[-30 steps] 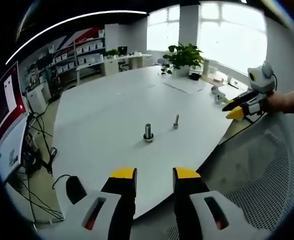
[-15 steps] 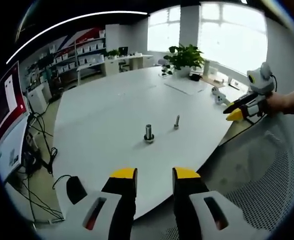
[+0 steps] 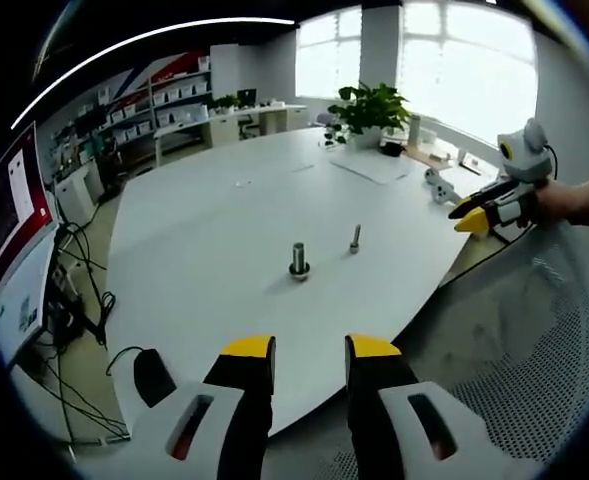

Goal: Place the washer onto the threaded stud by aligning its center hole with the stud, sliding it down to the base, and recovering from edge contact or off-axis alignment until the washer reaches the visible bottom stop.

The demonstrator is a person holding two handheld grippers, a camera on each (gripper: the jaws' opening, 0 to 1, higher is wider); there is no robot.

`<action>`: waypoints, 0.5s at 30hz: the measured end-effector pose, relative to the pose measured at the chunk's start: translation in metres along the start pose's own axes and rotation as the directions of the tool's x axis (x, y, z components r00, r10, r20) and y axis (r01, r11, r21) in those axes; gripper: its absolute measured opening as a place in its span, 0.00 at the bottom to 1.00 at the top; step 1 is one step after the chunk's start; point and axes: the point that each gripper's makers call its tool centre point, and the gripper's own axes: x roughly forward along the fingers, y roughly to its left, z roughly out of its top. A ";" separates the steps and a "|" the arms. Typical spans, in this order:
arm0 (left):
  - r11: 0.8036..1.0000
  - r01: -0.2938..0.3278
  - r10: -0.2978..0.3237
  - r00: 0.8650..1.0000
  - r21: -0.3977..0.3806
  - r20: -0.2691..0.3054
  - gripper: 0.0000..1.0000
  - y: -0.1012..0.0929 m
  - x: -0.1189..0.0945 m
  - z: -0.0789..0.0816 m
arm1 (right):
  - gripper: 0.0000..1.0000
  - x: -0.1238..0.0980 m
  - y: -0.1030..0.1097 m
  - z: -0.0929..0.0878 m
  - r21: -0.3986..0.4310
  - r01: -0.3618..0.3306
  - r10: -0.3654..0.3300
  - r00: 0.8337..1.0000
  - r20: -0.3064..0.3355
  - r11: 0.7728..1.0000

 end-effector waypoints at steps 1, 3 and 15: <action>1.000 -0.002 0.002 1.000 0.000 -0.002 0.26 0.000 0.000 0.000 | 0.29 0.000 -0.001 0.000 0.002 0.002 -0.002 1.000 0.003 1.000; 1.000 -0.008 0.008 1.000 0.002 -0.006 0.26 0.002 0.000 -0.002 | 0.29 -0.001 -0.001 0.001 0.006 0.002 -0.002 1.000 0.009 1.000; 1.000 -0.017 0.017 1.000 0.008 -0.010 0.25 0.003 0.000 -0.002 | 0.29 0.000 -0.001 0.003 0.007 0.001 -0.001 1.000 0.017 1.000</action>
